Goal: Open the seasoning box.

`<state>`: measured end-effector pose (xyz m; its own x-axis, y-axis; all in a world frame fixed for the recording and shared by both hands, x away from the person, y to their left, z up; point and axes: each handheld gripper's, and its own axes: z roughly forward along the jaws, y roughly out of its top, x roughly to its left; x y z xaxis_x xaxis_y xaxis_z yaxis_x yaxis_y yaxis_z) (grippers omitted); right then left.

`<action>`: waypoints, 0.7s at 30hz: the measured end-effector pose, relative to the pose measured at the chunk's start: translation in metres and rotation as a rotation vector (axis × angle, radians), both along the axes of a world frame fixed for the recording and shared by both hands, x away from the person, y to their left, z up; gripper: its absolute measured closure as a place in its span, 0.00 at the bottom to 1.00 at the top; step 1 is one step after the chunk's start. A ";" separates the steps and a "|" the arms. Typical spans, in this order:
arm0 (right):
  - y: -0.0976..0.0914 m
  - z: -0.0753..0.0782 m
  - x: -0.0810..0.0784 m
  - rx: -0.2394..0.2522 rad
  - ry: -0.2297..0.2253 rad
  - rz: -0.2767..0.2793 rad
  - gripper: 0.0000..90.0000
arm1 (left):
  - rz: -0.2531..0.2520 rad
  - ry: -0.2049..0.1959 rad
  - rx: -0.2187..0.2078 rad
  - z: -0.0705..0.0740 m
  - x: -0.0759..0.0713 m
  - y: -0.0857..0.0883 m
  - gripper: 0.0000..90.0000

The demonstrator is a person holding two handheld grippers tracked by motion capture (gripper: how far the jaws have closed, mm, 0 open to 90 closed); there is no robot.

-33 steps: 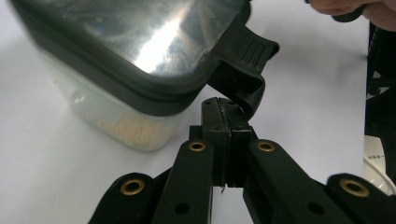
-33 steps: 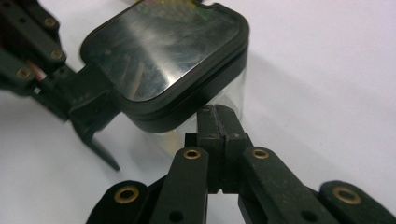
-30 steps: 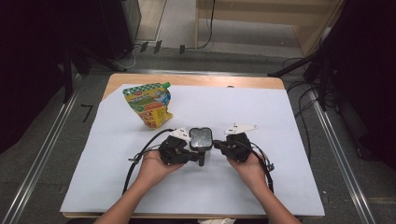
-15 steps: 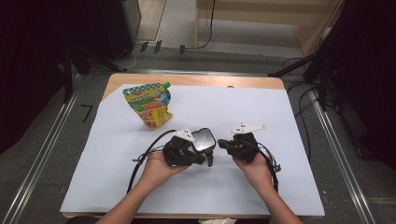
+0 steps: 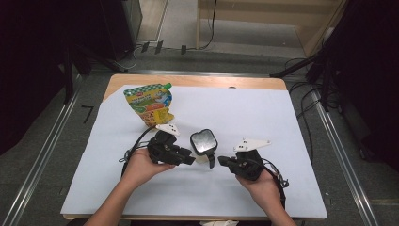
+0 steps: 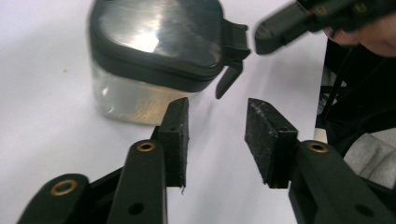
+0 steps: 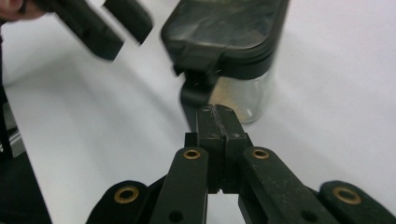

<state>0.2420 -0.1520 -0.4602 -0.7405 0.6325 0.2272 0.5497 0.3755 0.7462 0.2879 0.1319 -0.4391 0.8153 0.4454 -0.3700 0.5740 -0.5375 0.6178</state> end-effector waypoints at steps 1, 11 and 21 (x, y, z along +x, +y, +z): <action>0.002 0.000 -0.002 0.001 -0.001 0.004 1.00 | 0.002 0.001 -0.002 0.000 0.001 0.001 0.66; 0.031 -0.011 -0.011 -0.030 -0.001 0.094 1.00 | 0.025 -0.077 0.000 0.000 0.004 0.014 0.55; 0.045 -0.021 -0.006 -0.024 0.004 0.086 1.00 | 0.035 -0.093 -0.005 -0.002 0.005 0.018 0.53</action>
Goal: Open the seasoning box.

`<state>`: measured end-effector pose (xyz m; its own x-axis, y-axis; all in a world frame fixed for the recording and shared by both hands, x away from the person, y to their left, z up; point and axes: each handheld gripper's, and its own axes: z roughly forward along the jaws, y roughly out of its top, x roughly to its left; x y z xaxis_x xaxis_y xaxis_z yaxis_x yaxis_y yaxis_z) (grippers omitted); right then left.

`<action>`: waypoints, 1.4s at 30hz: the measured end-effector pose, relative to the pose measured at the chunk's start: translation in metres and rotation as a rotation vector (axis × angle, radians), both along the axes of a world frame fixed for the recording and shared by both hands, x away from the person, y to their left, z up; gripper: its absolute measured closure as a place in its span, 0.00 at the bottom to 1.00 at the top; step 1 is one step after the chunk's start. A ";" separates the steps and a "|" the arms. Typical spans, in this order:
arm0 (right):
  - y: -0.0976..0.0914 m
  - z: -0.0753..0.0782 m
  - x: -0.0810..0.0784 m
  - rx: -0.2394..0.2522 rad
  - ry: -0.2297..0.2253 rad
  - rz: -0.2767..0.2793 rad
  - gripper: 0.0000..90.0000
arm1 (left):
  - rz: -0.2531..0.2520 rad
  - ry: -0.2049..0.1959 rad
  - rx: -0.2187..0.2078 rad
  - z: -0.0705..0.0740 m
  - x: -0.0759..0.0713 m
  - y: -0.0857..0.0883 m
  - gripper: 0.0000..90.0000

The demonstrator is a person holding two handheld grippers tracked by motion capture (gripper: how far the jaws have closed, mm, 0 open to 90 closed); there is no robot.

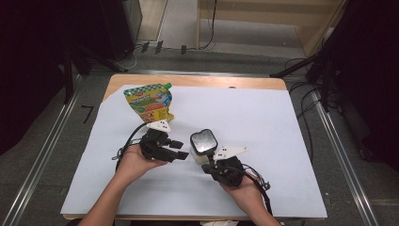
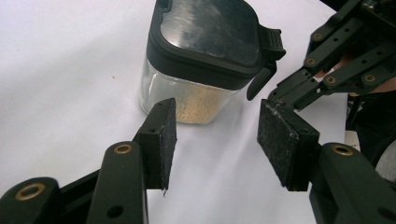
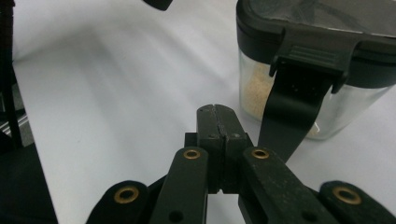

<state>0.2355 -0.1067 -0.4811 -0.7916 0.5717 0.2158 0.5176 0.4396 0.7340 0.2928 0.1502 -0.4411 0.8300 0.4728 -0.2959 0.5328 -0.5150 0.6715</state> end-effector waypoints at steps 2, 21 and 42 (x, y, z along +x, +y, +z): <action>0.001 -0.001 0.001 0.003 0.008 -0.009 1.00 | -0.002 0.005 0.001 -0.002 0.000 0.000 0.52; -0.011 -0.002 0.010 -0.017 0.027 -0.049 1.00 | -0.012 0.011 -0.009 -0.006 0.002 0.004 0.56; -0.056 -0.001 0.035 -0.029 0.049 -0.154 1.00 | -0.007 0.000 -0.031 -0.008 0.006 -0.004 0.55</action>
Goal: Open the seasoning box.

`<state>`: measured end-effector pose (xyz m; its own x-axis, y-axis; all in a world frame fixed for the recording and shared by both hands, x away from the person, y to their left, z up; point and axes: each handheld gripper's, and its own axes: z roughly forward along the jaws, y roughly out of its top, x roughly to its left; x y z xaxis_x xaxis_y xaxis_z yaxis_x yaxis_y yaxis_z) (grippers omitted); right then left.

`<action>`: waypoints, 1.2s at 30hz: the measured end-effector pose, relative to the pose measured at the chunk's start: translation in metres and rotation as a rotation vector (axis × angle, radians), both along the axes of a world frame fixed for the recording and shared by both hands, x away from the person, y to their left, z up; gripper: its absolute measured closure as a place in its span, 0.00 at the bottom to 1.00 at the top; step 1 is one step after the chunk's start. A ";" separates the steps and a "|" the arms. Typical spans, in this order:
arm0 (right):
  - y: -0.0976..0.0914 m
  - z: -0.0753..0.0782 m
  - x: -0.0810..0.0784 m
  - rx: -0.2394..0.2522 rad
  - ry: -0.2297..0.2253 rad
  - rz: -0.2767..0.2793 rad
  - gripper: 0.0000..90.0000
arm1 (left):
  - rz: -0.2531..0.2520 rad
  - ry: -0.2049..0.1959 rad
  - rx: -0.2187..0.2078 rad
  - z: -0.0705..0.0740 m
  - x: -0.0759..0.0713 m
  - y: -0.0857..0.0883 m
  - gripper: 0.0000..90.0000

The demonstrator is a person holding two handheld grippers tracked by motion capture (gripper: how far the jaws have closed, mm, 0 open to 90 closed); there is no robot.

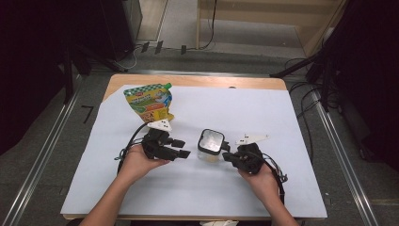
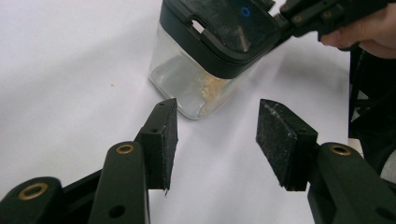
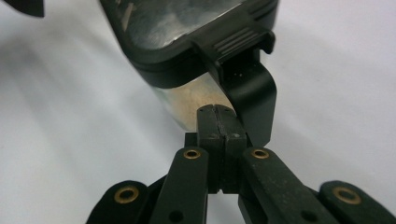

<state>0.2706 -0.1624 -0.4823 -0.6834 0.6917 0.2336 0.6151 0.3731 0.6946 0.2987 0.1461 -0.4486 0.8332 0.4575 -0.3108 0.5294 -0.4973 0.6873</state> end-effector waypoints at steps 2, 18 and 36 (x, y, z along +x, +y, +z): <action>-0.003 0.000 0.003 0.000 -0.001 -0.006 1.00 | -0.003 0.010 0.002 -0.001 0.000 -0.003 0.56; -0.010 0.003 0.020 -0.008 0.002 -0.047 1.00 | -0.092 -0.017 -0.017 -0.003 0.021 -0.024 0.36; -0.031 0.021 0.019 -0.004 0.001 -0.063 1.00 | -0.140 0.005 -0.047 -0.004 0.039 -0.039 0.21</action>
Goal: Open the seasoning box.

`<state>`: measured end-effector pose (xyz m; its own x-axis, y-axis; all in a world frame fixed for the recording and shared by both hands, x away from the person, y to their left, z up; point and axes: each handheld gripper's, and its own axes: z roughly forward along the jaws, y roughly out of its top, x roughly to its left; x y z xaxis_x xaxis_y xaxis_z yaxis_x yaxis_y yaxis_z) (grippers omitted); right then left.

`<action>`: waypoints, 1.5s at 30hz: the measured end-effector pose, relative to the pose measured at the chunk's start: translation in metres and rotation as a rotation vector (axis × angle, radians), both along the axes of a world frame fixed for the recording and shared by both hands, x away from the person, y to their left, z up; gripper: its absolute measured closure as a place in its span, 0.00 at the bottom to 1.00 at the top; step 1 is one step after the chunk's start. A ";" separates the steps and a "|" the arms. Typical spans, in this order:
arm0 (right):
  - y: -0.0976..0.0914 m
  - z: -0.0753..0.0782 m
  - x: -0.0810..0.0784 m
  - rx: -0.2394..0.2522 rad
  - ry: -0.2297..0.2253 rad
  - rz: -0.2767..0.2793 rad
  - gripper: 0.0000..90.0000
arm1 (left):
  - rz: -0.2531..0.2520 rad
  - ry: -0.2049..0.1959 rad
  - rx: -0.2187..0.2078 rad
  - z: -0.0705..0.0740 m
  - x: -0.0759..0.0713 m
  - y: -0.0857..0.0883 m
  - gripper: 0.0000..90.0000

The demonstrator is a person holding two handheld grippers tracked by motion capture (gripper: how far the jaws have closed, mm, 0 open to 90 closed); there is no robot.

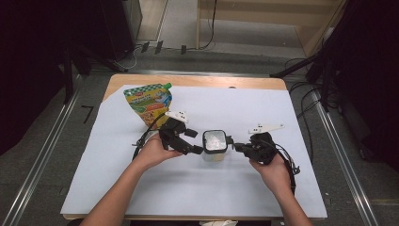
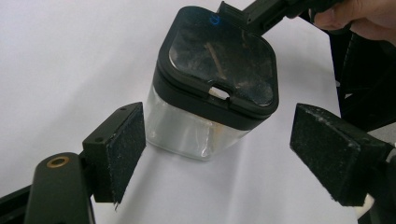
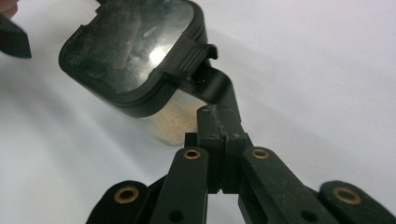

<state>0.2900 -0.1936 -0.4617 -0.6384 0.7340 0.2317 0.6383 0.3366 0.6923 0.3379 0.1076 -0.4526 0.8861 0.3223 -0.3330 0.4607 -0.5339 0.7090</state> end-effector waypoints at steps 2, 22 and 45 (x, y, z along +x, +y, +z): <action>-0.002 0.001 0.000 0.000 0.002 -0.013 1.00 | 0.001 -0.005 0.003 -0.001 0.000 -0.002 0.21; 0.004 -0.008 0.014 -0.003 -0.009 -0.056 1.00 | -0.007 -0.054 0.032 -0.020 -0.001 -0.024 0.17; 0.005 -0.008 0.013 -0.007 -0.012 -0.068 1.00 | 0.009 -0.082 0.014 -0.007 -0.003 -0.027 0.17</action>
<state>0.3034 -0.1885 -0.4700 -0.5895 0.7774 0.2192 0.6516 0.2973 0.6979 0.3353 0.0808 -0.4599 0.9070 0.3347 -0.2554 0.4067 -0.5398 0.7370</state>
